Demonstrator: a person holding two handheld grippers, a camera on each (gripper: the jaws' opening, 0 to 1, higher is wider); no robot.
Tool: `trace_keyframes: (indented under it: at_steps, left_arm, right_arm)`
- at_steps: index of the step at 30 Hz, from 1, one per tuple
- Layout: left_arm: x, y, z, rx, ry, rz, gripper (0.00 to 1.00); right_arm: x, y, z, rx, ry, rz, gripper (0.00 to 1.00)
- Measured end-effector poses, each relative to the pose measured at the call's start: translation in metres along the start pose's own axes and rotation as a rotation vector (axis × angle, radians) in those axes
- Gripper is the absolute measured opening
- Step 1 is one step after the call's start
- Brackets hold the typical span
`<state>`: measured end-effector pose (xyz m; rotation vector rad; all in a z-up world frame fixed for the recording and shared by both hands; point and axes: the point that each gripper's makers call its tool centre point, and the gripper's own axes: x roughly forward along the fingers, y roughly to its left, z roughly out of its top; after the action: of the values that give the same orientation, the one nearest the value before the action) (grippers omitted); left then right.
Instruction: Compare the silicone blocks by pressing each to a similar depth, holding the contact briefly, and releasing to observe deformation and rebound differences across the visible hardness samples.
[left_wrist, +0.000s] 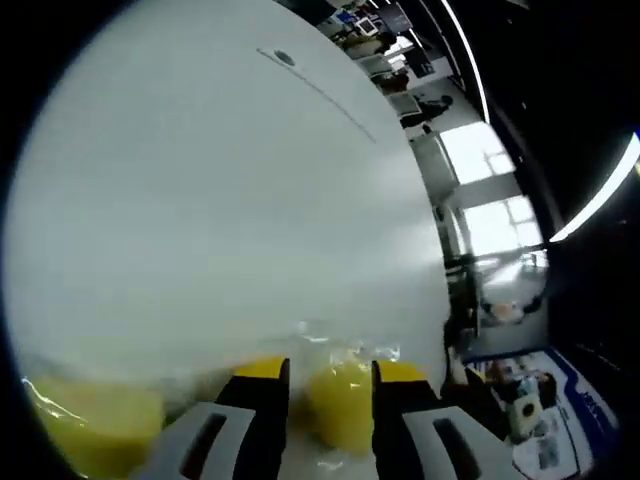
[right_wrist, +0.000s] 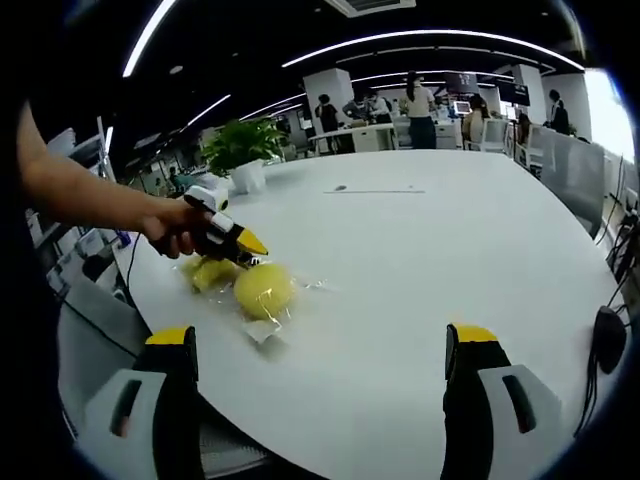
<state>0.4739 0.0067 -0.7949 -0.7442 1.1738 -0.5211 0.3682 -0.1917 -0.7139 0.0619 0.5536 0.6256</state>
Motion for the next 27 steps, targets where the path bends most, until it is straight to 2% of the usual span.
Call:
trace_keyframes:
  at_steps: [2,3,4,5,8,13,15,18,19,21,27]
  left_arm:
    - [0.002,0.0,-0.001,0.013,0.0,0.003,0.25]
    - [0.005,-0.001,-0.007,0.02,0.035,0.005,0.24]
    - [0.006,-0.001,-0.009,0.049,0.043,0.004,0.23]
    - [0.008,-0.001,-0.005,0.047,0.024,0.003,0.23]
    - [0.009,0.001,-0.002,0.065,0.018,0.012,0.14]
    - [0.012,0.002,0.0,0.093,0.004,0.015,0.09]
    - [0.014,-0.002,-0.004,0.135,0.034,-0.005,0.06]
    - [0.016,-0.004,-0.005,0.166,0.047,0.009,0.0]
    - [0.017,-0.005,-0.006,0.165,0.049,0.013,0.0]
    - [0.015,-0.003,-0.005,0.11,0.048,0.033,0.0]
    - [0.008,-0.011,-0.005,0.124,0.033,0.016,0.0]
  right_arm:
    - [-0.001,-0.001,-0.001,0.003,0.002,-0.001,0.97]
    - [-0.002,-0.002,-0.002,0.008,0.004,-0.004,0.97]
    - [-0.002,-0.003,-0.003,0.012,0.005,-0.003,0.97]
    - [-0.003,-0.005,-0.005,0.017,0.006,-0.008,0.97]
    - [-0.005,-0.008,-0.009,0.019,0.005,-0.019,0.97]
    - [-0.008,-0.009,-0.013,0.037,0.01,-0.027,0.97]
    - [-0.009,-0.01,-0.014,0.056,0.004,-0.028,0.97]
    - [-0.009,-0.011,-0.013,0.061,0.0,-0.033,0.97]
    - [-0.008,-0.011,-0.012,0.062,-0.001,-0.033,0.97]
    - [-0.007,-0.01,-0.009,0.054,-0.001,-0.03,0.97]
    - [-0.005,-0.01,-0.004,0.048,-0.002,-0.018,0.97]
